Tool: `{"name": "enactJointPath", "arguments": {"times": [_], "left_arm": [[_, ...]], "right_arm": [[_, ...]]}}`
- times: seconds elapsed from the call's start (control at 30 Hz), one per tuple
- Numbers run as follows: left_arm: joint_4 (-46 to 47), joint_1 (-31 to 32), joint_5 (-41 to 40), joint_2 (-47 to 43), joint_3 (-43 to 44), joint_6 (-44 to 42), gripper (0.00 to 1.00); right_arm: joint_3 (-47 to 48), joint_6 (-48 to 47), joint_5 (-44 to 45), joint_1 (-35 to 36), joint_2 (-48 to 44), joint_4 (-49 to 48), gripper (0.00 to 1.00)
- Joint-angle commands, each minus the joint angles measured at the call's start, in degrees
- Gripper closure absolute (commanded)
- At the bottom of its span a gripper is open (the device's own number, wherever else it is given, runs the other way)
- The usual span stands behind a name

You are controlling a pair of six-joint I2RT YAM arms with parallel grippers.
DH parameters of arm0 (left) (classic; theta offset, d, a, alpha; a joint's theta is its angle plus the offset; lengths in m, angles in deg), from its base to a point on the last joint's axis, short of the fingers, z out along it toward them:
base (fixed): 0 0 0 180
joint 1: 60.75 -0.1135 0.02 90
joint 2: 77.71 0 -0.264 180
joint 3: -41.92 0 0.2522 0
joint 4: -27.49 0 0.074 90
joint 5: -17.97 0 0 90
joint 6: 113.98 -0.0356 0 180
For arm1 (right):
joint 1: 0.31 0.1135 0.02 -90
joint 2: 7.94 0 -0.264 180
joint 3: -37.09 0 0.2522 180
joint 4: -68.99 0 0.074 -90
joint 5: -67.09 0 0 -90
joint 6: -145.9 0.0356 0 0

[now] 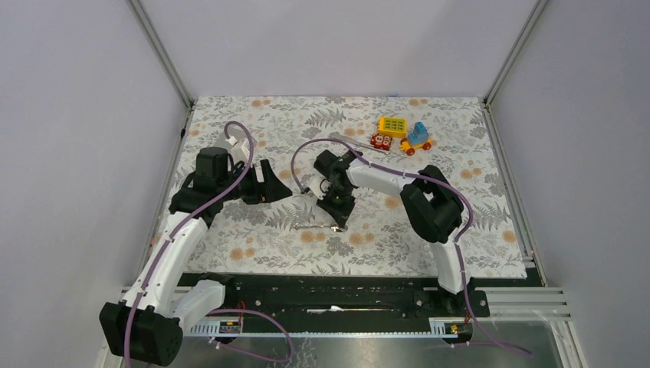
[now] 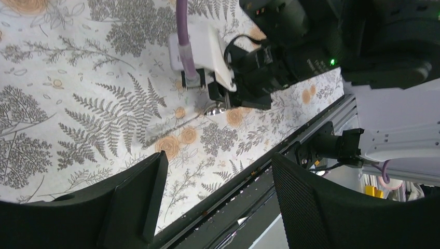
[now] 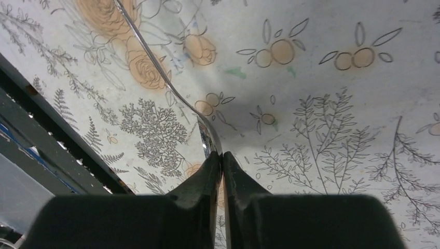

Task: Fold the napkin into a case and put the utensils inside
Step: Move the spoon to the center of the board, then pick up the spoon from the center of the board.

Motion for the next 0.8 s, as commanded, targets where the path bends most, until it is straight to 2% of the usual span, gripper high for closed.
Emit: {"name": "enactJointPath", "arguments": {"times": [0.0,0.03,0.2,0.27,0.37,0.47,0.57,0.63,0.7,0.77], "left_arm": [[1.47,0.0,0.85,-1.53,-1.98,-1.77,0.22],[1.45,0.0,1.02,-1.6,-2.33,-1.84,0.22],[1.51,0.06,1.99,-0.95,-3.09,-1.27,0.22],[1.52,0.75,1.44,-0.32,-3.23,-0.64,0.21],[1.33,4.52,-3.62,0.66,-2.78,1.28,0.22],[0.71,12.67,-15.13,1.58,-1.42,5.61,0.22],[-1.29,24.12,-31.72,5.25,0.65,12.49,0.21],[-2.58,31.2,-40.92,9.32,2.12,18.06,0.17],[-4.15,38.11,-49.27,13.98,3.99,23.76,0.19],[-4.84,44.26,-55.96,19.19,6.44,27.06,0.23]], "right_arm": [[6.07,-2.08,-0.21,-0.32,2.89,5.18,0.8],[6.82,-1.43,0.16,-0.32,2.93,4.99,0.77],[3.92,6.45,3.1,-1.38,-3.86,-3.78,0.42],[2.43,10.73,3.4,-3.33,-7.59,-6.68,0.35],[-1.94,19.48,4.64,-9.43,-14.12,-11.3,0.33],[-10.23,34.05,13.05,-18.85,-22.97,-15.41,0.29],[-23.25,43.7,10.93,-30.03,-33.89,-19.89,0.27],[-31.58,45.73,10.67,-32.8,-41.06,-24.37,0.27],[-38.18,47.06,13.42,-32.97,-47.66,-27.73,0.19],[-43.02,47.48,13.13,-32.98,-52.83,-30.68,0.16]]}}
